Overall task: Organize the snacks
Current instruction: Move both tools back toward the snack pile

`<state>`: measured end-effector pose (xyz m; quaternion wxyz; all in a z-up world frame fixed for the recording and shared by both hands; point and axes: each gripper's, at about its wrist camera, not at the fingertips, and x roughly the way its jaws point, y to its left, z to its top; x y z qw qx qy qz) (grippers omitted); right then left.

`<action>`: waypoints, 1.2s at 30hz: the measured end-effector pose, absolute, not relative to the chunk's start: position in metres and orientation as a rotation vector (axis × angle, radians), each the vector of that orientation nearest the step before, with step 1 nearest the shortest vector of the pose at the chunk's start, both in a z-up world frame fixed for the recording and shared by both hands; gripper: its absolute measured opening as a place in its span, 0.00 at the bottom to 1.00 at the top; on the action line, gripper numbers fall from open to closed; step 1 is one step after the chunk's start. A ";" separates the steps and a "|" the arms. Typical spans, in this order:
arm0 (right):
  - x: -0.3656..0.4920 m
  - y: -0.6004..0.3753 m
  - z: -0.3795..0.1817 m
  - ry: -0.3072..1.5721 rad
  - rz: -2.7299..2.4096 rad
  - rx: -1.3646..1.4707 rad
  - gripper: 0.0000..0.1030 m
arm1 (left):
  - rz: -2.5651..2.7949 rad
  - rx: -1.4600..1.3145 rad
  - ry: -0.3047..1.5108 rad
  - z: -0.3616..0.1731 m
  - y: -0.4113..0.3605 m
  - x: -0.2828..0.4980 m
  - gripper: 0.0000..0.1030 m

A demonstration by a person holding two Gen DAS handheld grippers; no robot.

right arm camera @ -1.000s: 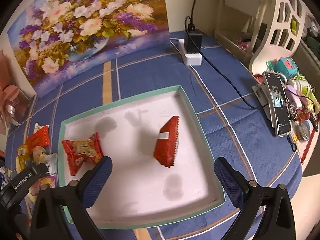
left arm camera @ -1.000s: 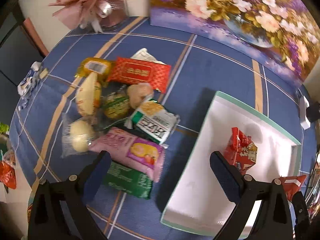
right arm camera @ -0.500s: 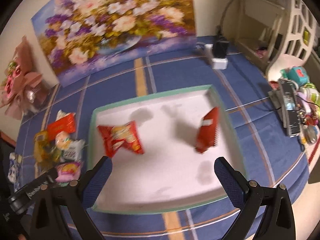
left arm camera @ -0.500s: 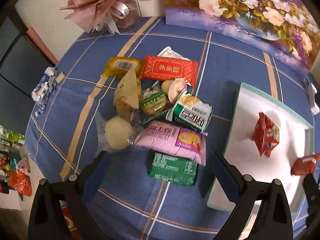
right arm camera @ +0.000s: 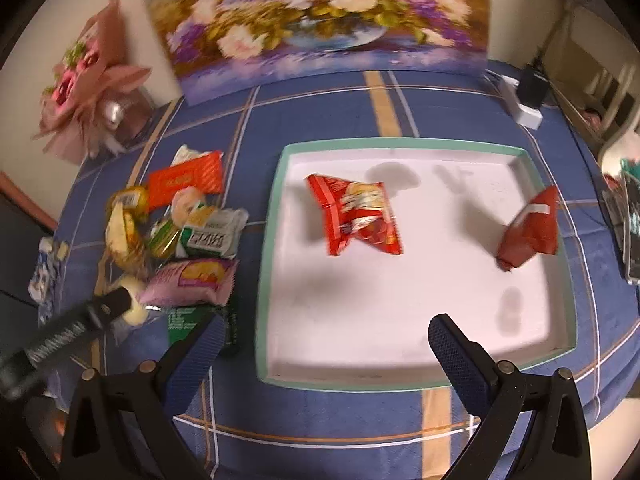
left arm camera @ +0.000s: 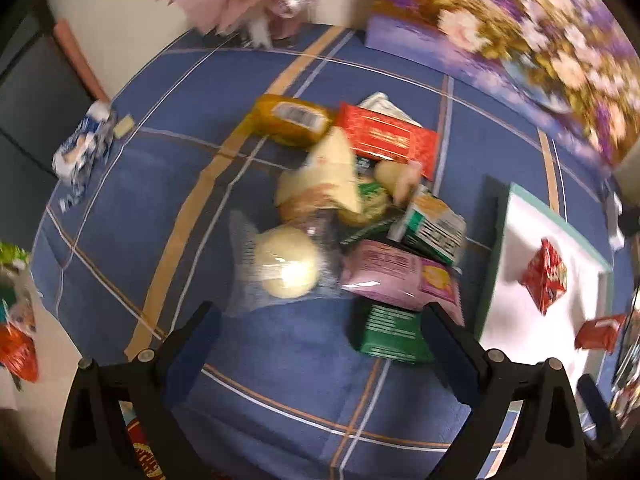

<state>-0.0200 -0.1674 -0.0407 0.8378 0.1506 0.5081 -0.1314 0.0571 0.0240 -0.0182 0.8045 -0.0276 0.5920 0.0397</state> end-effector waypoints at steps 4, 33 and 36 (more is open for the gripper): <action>-0.012 -0.145 -0.047 1.098 -0.238 0.294 1.00 | 0.115 -0.149 1.273 -0.020 0.055 0.061 0.96; 0.036 -0.067 -0.095 1.220 -0.079 0.334 1.00 | -0.001 -0.283 1.405 -0.075 0.076 0.098 0.97; 0.040 -0.065 -0.100 1.232 -0.101 0.314 1.00 | 0.017 -0.286 1.437 -0.087 0.076 0.105 0.97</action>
